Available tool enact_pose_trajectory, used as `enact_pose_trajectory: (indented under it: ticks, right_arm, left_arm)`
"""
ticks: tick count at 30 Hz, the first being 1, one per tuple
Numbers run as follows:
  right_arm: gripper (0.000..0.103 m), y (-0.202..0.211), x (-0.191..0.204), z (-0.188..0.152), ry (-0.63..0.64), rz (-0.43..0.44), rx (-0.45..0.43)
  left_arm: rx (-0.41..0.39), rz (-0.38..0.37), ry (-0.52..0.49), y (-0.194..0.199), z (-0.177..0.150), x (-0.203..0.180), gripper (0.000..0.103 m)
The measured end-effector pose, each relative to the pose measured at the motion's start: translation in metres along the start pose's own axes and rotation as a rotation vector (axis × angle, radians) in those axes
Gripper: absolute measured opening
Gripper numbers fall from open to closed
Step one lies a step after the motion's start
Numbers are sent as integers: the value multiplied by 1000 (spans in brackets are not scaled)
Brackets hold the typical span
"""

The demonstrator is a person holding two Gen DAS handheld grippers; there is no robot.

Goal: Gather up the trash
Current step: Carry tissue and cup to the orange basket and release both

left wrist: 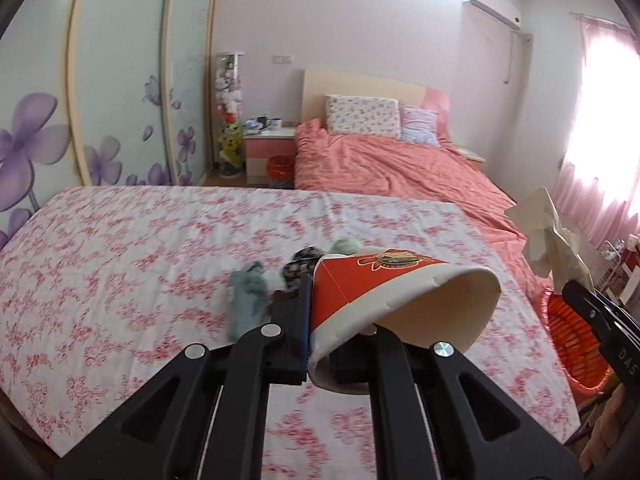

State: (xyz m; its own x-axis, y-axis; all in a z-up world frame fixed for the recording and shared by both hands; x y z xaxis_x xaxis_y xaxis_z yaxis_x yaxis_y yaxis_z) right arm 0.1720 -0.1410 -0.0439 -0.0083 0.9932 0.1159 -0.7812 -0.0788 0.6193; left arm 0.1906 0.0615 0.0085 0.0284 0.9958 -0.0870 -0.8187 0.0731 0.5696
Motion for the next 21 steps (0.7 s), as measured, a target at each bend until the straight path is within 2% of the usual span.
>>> enact_pose_trajectory:
  ticks: [12, 21]
  right_arm:
    - [28, 29, -74, -4, -122, -172, -46]
    - [28, 51, -143, -17, -219, -326, -58]
  left_arm:
    - [4, -125, -54, 1, 1, -68, 7]
    - [14, -241, -132, -2, -4, -142, 7]
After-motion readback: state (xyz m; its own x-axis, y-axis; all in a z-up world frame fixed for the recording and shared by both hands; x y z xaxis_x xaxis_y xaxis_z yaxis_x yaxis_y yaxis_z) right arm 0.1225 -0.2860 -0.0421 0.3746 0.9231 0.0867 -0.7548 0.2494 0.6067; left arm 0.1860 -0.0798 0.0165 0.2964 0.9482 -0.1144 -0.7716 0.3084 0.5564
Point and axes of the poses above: each gripper's, at about its wrist camera, not at the fingertips, and y roughly against the way its jaws point, x to its left, z to its top, the point moved 4 cm from there along -y, roughly the way its jaws point, and after that the axes turned 2 degrees about x, right-handed, at the moved point
